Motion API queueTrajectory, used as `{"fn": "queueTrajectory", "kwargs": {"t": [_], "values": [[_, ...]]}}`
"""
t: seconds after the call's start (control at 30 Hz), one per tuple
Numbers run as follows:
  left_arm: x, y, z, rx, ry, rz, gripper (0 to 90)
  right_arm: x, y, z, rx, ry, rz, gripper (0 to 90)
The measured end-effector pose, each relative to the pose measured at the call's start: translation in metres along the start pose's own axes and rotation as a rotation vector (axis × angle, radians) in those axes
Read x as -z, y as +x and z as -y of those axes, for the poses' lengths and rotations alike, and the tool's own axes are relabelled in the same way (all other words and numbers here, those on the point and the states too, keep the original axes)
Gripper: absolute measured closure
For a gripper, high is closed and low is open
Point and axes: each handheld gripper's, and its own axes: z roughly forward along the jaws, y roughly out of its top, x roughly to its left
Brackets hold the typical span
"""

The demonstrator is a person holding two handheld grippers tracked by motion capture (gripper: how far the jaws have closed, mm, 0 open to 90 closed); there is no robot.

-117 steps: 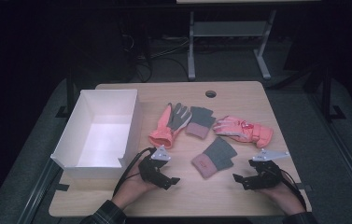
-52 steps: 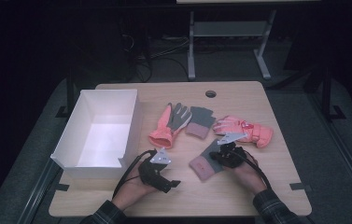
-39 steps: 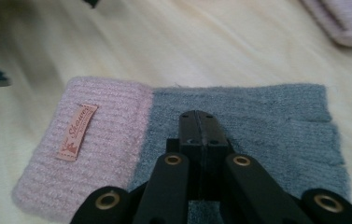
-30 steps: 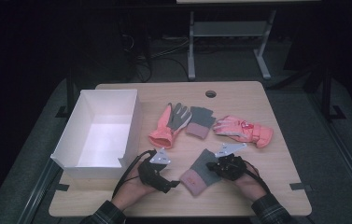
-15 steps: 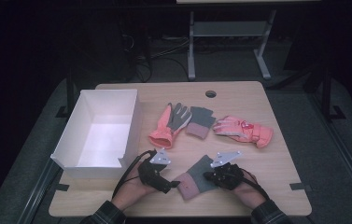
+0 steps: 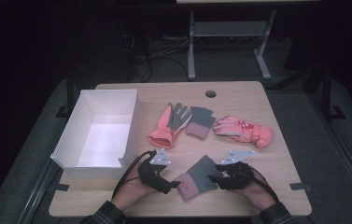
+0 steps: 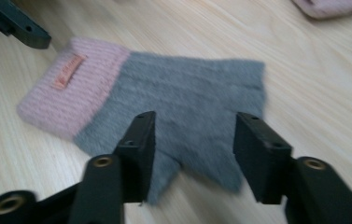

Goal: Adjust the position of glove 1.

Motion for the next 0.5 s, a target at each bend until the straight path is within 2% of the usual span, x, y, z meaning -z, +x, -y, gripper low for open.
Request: {"fn": "queueTrajectory", "kwargs": {"t": [0.17,0.2,0.27,0.37,0.43,0.5], "values": [[0.0,0.002,0.0,0.003,0.006,0.005,14.0,0.01,-0.007,0.013,-0.027,-0.007,0.005,28.4],[0.0,0.002,0.0,0.004,0.004,0.004,14.0,0.012,-0.008,0.016,-0.04,-0.008,0.015,24.7],[0.0,0.002,0.0,0.005,0.004,0.005,14.0,0.015,-0.008,0.022,-0.036,-0.023,0.051,16.1],[0.001,0.002,-0.001,0.0,0.005,0.007,14.0,0.018,-0.009,0.031,-0.036,-0.01,0.096,14.0],[0.001,0.002,-0.002,0.012,-0.006,0.005,14.0,0.02,-0.01,0.035,-0.044,-0.008,0.11,13.8],[0.002,0.003,-0.004,0.003,-0.001,0.005,14.0,0.023,-0.011,0.038,-0.056,-0.013,0.122,13.5]]}}
